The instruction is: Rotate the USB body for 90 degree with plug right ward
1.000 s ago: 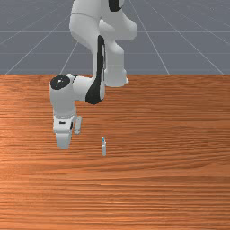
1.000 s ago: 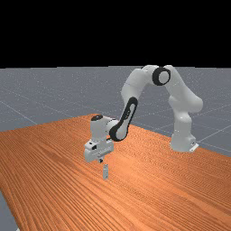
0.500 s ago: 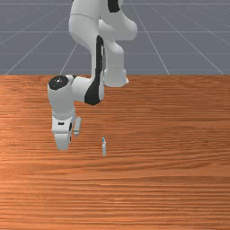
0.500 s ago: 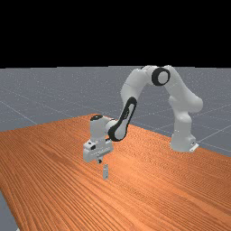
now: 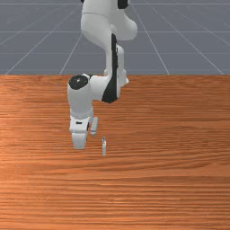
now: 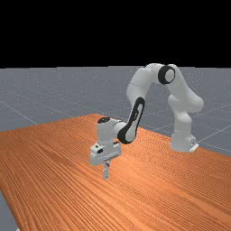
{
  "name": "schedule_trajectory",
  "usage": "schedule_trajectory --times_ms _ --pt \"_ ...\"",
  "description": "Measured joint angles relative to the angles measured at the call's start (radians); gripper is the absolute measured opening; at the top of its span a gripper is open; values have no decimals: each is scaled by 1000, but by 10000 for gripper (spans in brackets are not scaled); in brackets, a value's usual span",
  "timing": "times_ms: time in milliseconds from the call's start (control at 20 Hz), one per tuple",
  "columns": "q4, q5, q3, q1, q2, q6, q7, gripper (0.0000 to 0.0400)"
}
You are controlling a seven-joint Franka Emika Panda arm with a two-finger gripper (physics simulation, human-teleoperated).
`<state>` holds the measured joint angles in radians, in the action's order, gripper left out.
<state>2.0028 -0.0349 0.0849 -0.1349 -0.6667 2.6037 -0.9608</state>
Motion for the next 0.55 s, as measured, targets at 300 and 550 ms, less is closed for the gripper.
schedule_trajectory --times_ms 300,550 --pt "36 -8 -6 97 19 14 126 0" --pt "108 1 -23 125 54 100 121 0"
